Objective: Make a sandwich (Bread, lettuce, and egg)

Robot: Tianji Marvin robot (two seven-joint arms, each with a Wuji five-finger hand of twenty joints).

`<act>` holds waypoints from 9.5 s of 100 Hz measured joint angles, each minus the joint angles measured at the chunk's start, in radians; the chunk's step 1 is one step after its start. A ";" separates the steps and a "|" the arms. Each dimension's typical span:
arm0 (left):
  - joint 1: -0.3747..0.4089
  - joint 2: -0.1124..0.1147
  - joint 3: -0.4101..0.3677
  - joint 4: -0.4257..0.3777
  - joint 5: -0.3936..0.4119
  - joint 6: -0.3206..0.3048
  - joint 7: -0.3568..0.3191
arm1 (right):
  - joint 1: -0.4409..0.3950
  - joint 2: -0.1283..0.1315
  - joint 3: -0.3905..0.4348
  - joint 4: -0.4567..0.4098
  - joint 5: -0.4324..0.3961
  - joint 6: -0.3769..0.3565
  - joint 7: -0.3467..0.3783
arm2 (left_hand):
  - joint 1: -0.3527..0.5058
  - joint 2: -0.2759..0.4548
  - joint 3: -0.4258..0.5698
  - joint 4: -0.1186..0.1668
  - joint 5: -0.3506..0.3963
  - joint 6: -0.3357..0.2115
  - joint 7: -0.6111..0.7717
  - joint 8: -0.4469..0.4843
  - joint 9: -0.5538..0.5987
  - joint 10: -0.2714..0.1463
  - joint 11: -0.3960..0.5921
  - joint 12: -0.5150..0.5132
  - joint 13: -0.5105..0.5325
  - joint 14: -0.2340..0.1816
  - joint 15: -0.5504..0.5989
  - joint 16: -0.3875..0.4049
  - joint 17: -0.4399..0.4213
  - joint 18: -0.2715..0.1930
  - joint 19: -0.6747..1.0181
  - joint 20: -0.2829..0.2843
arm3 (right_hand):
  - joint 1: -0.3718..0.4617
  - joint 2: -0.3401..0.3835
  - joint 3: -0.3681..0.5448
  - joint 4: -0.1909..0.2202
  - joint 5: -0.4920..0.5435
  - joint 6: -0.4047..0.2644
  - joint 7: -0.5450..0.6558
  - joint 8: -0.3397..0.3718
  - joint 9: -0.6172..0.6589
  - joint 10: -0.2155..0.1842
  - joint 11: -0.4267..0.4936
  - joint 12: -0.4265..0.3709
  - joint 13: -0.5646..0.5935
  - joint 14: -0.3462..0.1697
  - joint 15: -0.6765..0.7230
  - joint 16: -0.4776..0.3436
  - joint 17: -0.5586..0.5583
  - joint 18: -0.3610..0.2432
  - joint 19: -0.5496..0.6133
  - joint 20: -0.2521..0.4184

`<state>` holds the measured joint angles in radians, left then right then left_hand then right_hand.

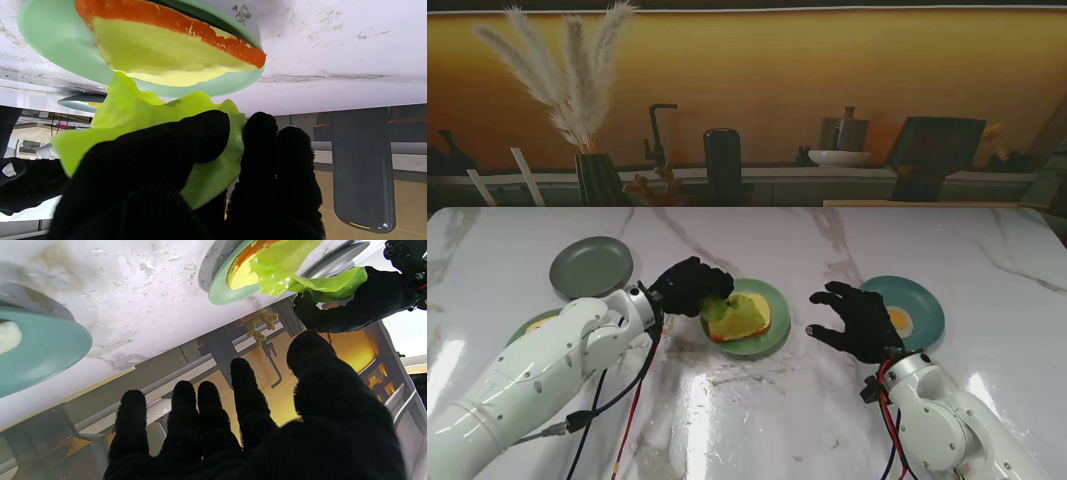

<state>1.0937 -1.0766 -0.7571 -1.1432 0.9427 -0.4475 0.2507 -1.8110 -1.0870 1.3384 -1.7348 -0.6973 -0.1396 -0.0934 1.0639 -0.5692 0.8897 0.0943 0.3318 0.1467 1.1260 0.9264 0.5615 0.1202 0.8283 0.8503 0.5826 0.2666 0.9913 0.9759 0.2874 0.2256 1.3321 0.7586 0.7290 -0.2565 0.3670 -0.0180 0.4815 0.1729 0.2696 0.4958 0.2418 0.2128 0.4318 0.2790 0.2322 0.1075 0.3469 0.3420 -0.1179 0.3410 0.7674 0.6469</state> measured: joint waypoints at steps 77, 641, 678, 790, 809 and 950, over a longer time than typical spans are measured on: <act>-0.065 -0.016 0.089 0.066 -0.013 0.011 0.004 | 0.000 0.000 0.005 0.001 0.003 0.005 0.008 | -0.003 0.083 -0.073 0.090 -0.034 -0.009 -0.022 -0.156 -0.187 0.002 -0.023 -0.090 -0.173 -0.007 -0.199 0.077 -0.199 -0.003 -0.089 0.052 | 0.000 0.000 0.000 0.000 0.000 0.000 0.000 0.000 0.000 0.000 0.000 0.000 0.000 0.000 0.000 0.000 0.000 0.000 0.000 0.000; 0.781 0.036 -0.693 -0.624 -0.108 0.053 -0.402 | 0.129 0.056 0.078 0.247 -0.385 0.121 0.072 | -0.419 0.452 -0.897 -0.048 -0.082 -0.025 -0.886 -0.622 -0.411 0.067 -0.735 -0.540 -0.538 -0.046 -0.891 -0.501 -0.374 0.082 -1.280 -0.396 | -0.031 -0.289 0.065 -0.048 -0.004 -0.012 0.027 0.009 0.041 -0.038 0.149 0.119 0.025 -0.018 0.188 0.094 0.055 -0.033 0.171 0.065; 0.777 0.037 -0.691 -0.626 -0.131 0.065 -0.426 | 0.162 0.055 0.061 0.268 -0.337 0.176 0.087 | -0.419 0.452 -0.897 -0.048 -0.082 -0.035 -0.872 -0.611 -0.411 0.067 -0.735 -0.539 -0.538 -0.046 -0.891 -0.484 -0.374 0.082 -1.280 -0.397 | -0.038 -0.307 0.065 -0.059 0.046 -0.015 0.048 0.010 0.140 -0.048 0.212 0.156 0.142 -0.024 0.268 0.144 0.229 -0.059 0.311 0.140; 0.767 0.037 -0.686 -0.624 -0.140 0.064 -0.429 | 0.179 0.033 0.034 0.290 -0.239 0.296 0.037 | -0.419 0.452 -0.897 -0.048 -0.081 -0.035 -0.848 -0.587 -0.411 0.067 -0.731 -0.533 -0.538 -0.046 -0.891 -0.471 -0.374 0.083 -1.280 -0.397 | 0.151 -0.489 0.427 -0.182 0.212 -0.202 0.684 0.082 0.555 -0.066 0.364 0.412 0.676 0.003 0.592 0.366 0.831 -0.140 0.465 0.228; 0.765 0.037 -0.686 -0.623 -0.140 0.062 -0.426 | 0.174 0.031 0.044 0.295 -0.236 0.276 0.020 | -0.419 0.452 -0.897 -0.048 -0.080 -0.035 -0.846 -0.587 -0.411 0.067 -0.730 -0.533 -0.538 -0.046 -0.880 -0.471 -0.374 0.083 -1.279 -0.394 | 0.162 -0.500 0.453 -0.180 0.223 -0.213 0.684 0.073 0.555 -0.066 0.364 0.412 0.686 0.005 0.596 0.369 0.846 -0.140 0.466 0.244; 0.772 0.031 -0.714 -0.627 -0.140 0.062 -0.400 | 0.135 0.020 0.083 0.194 -0.198 0.133 -0.048 | -0.370 0.452 -0.897 -0.048 -0.033 -0.034 -0.792 -0.550 -0.410 0.067 -0.703 -0.533 -0.538 -0.046 -0.879 -0.469 -0.374 0.083 -1.278 -0.384 | 0.137 -0.550 0.663 -0.106 0.224 -0.213 0.684 0.182 0.551 -0.052 0.412 0.526 0.696 0.005 0.683 0.420 0.910 -0.148 0.481 0.351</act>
<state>1.8653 -1.0454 -1.4713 -1.7699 0.8029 -0.3855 -0.1498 -1.6759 -1.0674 1.4209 -1.5405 -0.8951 -0.0067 -0.1414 0.6941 -0.1171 -0.0075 0.0463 0.2991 0.1125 0.3335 0.3761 0.1511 0.1873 0.1252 0.3175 0.0449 0.2205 0.1124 0.5070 -0.0864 0.3089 0.0540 0.3743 0.8662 -0.8061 1.0304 -0.1239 0.7053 -0.0404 0.9533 0.6779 0.7932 0.1606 0.8434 0.8046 0.9287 0.1126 1.0298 0.7619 0.7924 0.1926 1.2483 0.9980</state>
